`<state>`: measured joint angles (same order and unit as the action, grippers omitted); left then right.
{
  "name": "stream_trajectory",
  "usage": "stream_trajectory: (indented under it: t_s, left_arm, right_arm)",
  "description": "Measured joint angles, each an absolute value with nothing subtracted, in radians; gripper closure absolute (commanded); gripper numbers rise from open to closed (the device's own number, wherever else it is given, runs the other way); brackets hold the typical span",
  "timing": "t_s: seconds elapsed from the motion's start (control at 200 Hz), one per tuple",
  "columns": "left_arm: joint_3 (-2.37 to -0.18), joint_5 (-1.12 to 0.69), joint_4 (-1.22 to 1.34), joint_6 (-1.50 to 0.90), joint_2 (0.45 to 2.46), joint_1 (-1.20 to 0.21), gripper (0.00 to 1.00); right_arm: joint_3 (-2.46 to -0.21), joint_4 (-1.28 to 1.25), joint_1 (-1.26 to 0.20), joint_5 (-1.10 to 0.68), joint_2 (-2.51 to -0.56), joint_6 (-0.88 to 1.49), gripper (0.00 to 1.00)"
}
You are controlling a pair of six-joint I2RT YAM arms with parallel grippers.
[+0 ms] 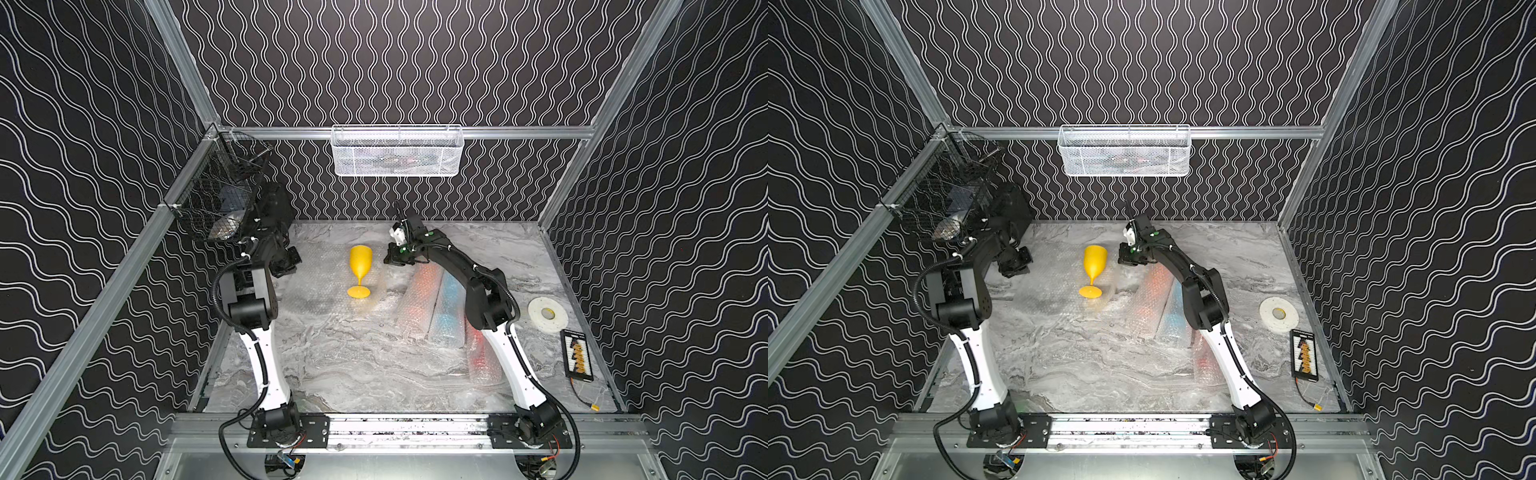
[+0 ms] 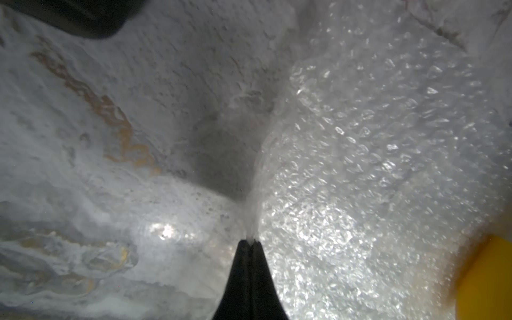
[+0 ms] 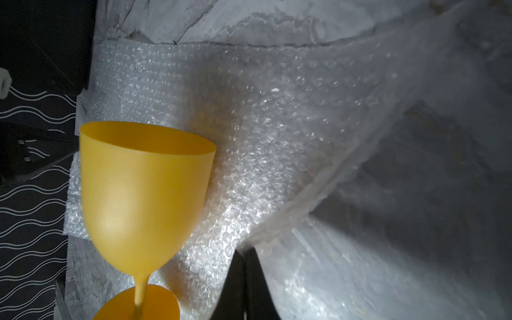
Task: Unpack wine glasses from bubble wrap
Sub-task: Move the bubble wrap to the corner of the board.
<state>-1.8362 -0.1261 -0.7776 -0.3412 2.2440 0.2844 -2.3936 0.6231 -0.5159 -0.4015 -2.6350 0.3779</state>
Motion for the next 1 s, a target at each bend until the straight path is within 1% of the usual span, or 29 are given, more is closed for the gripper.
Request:
stream_trajectory:
  t_s: [0.365, 0.555, 0.856, 1.001]
  left_arm:
    - [-1.913, -0.130, -0.735, -0.379, 2.302, 0.287, 1.00]
    - [-1.913, -0.131, -0.691, -0.402, 2.302, 0.287, 1.00]
    - [-1.945, -0.131, -0.643, -0.431, 2.328, 0.287, 1.00]
    - [-1.963, -0.130, -0.627, -0.445, 2.340, 0.287, 1.00]
  right_arm:
    - [-2.494, 0.514, -0.514, -0.386, -2.759, 0.410, 0.94]
    - [-2.469, 0.421, -0.517, -0.380, -2.762, 0.431, 0.94]
    - [-2.489, 0.294, -0.522, -0.375, -2.772, 0.472, 0.93]
    - [-2.498, 0.270, -0.519, -0.364, -2.786, 0.486, 0.93]
